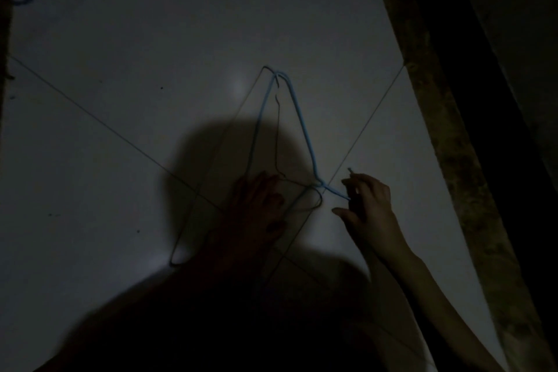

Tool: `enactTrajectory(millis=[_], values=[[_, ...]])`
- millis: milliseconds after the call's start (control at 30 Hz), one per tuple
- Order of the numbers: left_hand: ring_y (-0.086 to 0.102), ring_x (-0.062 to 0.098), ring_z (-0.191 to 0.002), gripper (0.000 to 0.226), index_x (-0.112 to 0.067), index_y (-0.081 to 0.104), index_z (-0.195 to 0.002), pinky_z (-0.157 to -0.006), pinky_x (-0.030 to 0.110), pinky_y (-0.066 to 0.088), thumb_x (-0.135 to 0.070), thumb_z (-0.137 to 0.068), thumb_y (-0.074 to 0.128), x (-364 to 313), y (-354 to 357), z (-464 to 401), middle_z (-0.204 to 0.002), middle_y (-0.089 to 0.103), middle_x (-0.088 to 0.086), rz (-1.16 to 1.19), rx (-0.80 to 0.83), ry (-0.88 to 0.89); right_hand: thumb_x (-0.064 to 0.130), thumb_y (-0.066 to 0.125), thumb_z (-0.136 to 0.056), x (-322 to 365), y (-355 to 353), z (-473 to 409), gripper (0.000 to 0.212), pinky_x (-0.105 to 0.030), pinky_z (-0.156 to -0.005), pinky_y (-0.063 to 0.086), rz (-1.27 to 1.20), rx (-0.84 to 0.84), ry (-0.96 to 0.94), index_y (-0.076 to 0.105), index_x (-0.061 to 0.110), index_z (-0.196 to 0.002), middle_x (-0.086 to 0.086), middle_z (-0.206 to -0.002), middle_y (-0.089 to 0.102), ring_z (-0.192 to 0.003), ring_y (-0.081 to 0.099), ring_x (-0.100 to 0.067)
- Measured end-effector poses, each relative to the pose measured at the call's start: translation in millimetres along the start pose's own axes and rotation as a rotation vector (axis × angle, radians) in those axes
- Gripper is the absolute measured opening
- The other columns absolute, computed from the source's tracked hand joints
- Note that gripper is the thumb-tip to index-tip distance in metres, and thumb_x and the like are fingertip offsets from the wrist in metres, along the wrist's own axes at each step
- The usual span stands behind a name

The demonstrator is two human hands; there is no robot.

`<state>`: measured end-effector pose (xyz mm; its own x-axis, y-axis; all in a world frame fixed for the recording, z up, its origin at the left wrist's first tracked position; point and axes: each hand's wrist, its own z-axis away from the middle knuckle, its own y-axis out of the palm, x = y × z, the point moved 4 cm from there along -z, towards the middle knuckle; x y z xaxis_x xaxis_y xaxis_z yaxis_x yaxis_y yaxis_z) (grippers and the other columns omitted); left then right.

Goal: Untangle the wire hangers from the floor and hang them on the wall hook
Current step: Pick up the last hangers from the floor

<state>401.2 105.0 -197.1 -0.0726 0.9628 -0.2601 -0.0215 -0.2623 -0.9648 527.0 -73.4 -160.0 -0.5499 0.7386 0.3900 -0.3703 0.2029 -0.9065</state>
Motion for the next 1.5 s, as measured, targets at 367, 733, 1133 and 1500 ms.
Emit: enactTrajectory(millis=[367, 733, 1133, 1500], values=[[0.033, 0.025, -0.131, 0.037, -0.004, 0.064, -0.107, -0.108, 0.044, 0.023, -0.022, -0.086, 0.039, 18.9, -22.8, 11.8, -0.137, 0.051, 0.012, 0.179, -0.117, -0.206, 0.012, 0.07, -0.08, 24.6, 3.1, -9.8, 0.051, -0.022, -0.082, 0.043, -0.396, -0.148, 0.129, 0.049, 0.013, -0.126, -0.002, -0.115, 0.049, -0.095, 0.051, -0.013], [0.058, 0.029, -0.102, 0.024, -0.014, 0.056, -0.113, -0.078, 0.036, 0.038, -0.023, -0.096, 0.041, 58.6, -79.6, 32.8, -0.112, 0.06, 0.007, 0.189, -0.148, -0.677, 0.007, 0.068, -0.077, 84.1, 3.8, -37.5, 0.049, -0.029, -0.069, 0.05, -0.526, -0.205, -0.112, 0.051, 0.006, -0.122, -0.005, -0.115, 0.05, -0.086, 0.057, -0.02], [0.062, 0.028, -0.095, 0.054, -0.018, 0.065, -0.111, -0.08, 0.037, 0.049, -0.05, -0.081, 0.034, 86.7, -79.2, 39.7, -0.103, 0.066, 0.005, 0.187, 0.01, -0.595, 0.001, 0.066, -0.077, 51.2, 28.9, -21.4, 0.039, -0.034, -0.075, 0.042, -0.202, 0.006, -0.025, 0.055, 0.01, -0.114, -0.01, -0.107, 0.05, -0.099, 0.047, -0.028], [0.064, 0.013, -0.064, 0.014, -0.005, 0.072, -0.093, -0.06, 0.011, 0.04, -0.002, -0.079, 0.069, 84.5, -116.6, 34.8, -0.078, 0.072, 0.01, 0.413, -0.388, -0.541, -0.009, 0.053, -0.076, 67.4, -1.5, -42.1, 0.031, -0.031, -0.072, 0.046, -0.459, 0.124, 0.002, 0.061, 0.016, -0.092, -0.006, -0.09, 0.065, -0.083, 0.06, -0.017]])
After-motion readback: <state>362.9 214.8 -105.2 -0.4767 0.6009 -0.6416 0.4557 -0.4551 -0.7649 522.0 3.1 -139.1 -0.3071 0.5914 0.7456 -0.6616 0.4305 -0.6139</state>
